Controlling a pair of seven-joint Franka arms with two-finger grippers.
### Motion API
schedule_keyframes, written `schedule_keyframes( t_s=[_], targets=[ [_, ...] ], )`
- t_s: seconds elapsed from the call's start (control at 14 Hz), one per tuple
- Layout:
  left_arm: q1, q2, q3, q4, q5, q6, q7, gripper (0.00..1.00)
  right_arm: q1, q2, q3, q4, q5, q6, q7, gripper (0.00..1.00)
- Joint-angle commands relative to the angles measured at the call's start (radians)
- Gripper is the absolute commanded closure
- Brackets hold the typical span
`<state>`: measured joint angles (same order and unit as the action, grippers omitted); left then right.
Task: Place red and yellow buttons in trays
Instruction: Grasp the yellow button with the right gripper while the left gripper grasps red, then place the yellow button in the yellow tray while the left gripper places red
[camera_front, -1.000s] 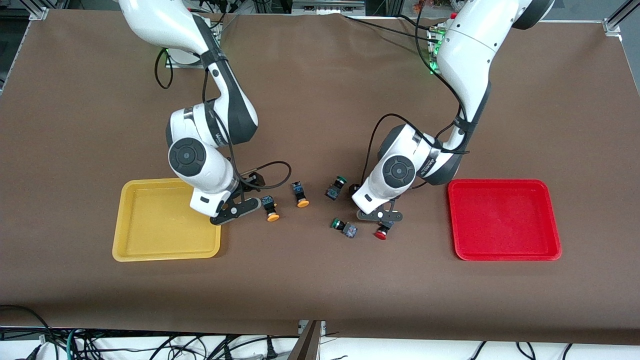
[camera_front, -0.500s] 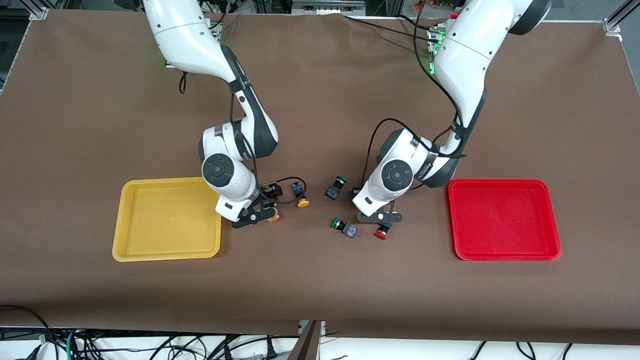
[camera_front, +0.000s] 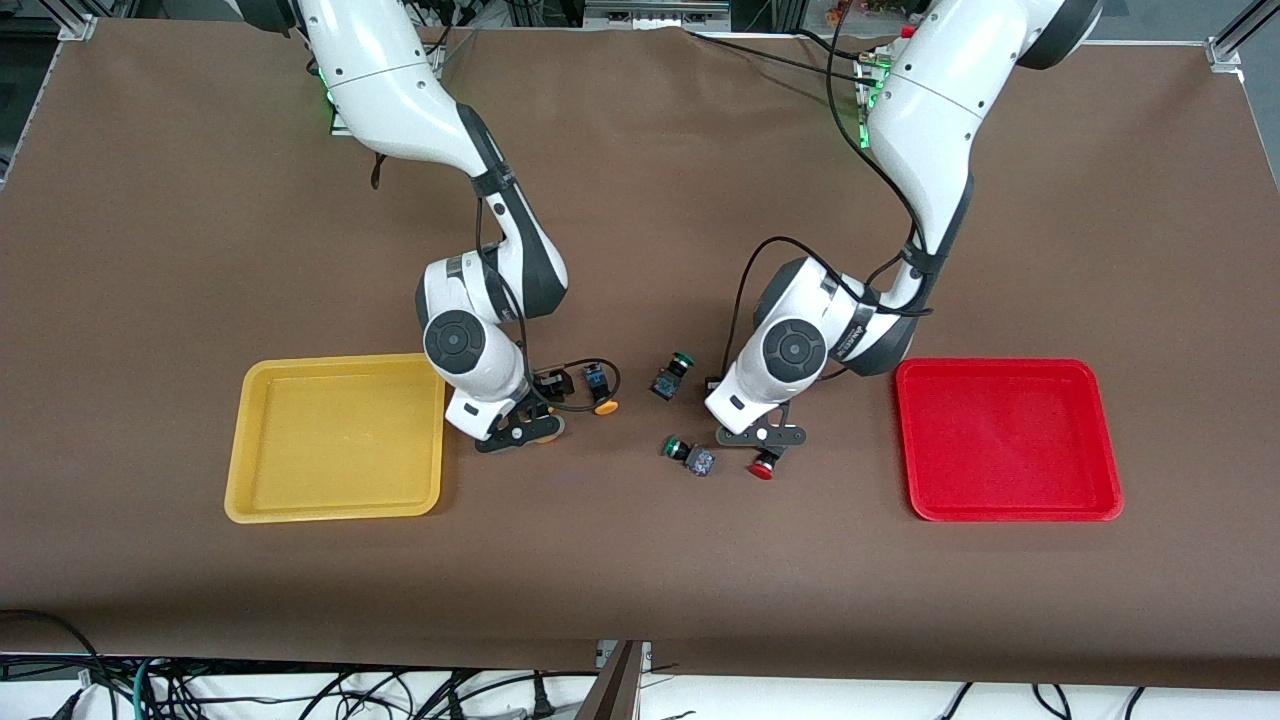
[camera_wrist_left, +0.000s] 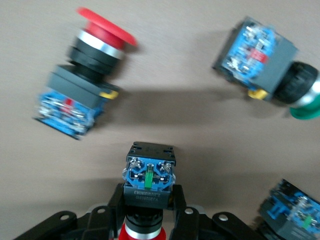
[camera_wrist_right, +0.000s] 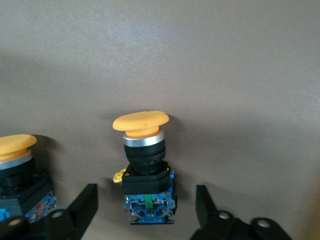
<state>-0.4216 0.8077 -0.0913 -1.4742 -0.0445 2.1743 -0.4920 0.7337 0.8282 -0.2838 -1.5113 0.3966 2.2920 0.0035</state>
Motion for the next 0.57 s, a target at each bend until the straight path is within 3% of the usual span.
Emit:
schedule_keyframes(
  t_s=[0.0,0.14,0.21,0.5],
  targets=[
    [0.047,-0.062,0.019,0.012,0.003,-0.112,0.000,0.90,-0.003,-0.009,-0.002,-0.017,0.025,0.015,-0.002,0.50],
    [0.114,-0.102,0.021,0.008,0.003,-0.154,0.004,0.89,-0.010,-0.014,-0.003,-0.017,0.025,0.010,-0.014,0.76],
    [0.154,-0.120,0.022,0.003,0.015,-0.184,0.028,0.89,-0.026,-0.020,-0.005,-0.010,0.024,-0.003,-0.020,0.84],
    [0.331,-0.133,0.021,0.002,0.018,-0.218,0.246,0.88,-0.201,-0.076,-0.026,0.094,0.010,-0.268,-0.253,0.84]
  ],
)
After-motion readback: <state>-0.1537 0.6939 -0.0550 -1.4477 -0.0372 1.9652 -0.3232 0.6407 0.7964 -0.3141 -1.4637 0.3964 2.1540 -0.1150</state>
